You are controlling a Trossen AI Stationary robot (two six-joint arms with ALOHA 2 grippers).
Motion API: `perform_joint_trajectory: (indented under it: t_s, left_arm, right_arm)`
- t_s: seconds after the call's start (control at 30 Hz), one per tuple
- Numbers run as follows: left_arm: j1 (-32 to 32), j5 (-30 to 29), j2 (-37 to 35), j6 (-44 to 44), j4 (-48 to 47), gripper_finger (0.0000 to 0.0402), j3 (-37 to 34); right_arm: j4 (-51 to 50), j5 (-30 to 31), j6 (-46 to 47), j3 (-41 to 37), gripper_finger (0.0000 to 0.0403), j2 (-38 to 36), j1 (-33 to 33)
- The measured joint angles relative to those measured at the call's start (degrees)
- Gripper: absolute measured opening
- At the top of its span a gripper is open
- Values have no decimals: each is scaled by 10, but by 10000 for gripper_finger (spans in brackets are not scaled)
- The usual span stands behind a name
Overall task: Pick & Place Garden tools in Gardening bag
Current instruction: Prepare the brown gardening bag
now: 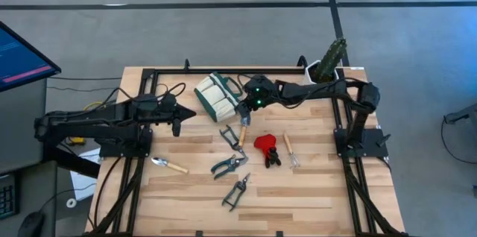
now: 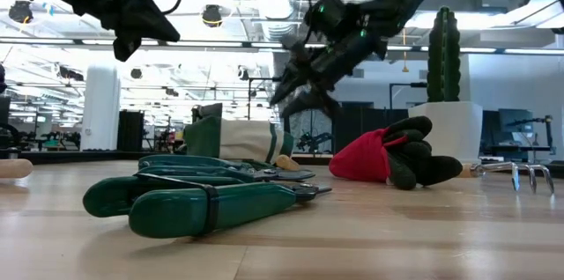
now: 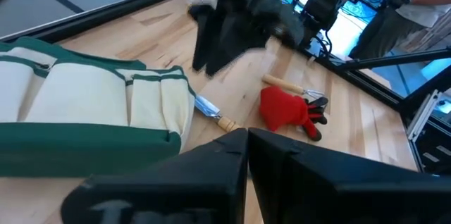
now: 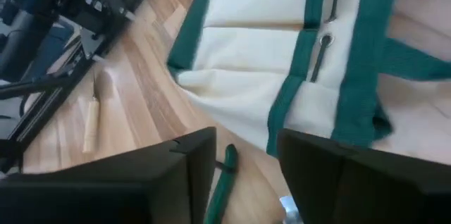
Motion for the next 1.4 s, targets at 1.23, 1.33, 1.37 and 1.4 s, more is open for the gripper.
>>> perform_joint_trajectory:
  t_s: [1.23, 1.33, 1.37, 1.4]
  left_arm:
    - [5, -7, 38, -56, 4, 2, -70]
    - [15, -9, 68, -91, 34, 2, -101]
    - [20, -16, 78, -95, 54, 2, -108]
    - [25, -25, 88, -99, 78, 2, -114]
  right_arm:
    - [140, -59, 26, 1, 104, 70, 0]
    - [140, -59, 26, 1, 104, 70, 1]
    - [140, -59, 26, 1, 104, 70, 2]
    - [141, -59, 26, 1, 104, 70, 3]
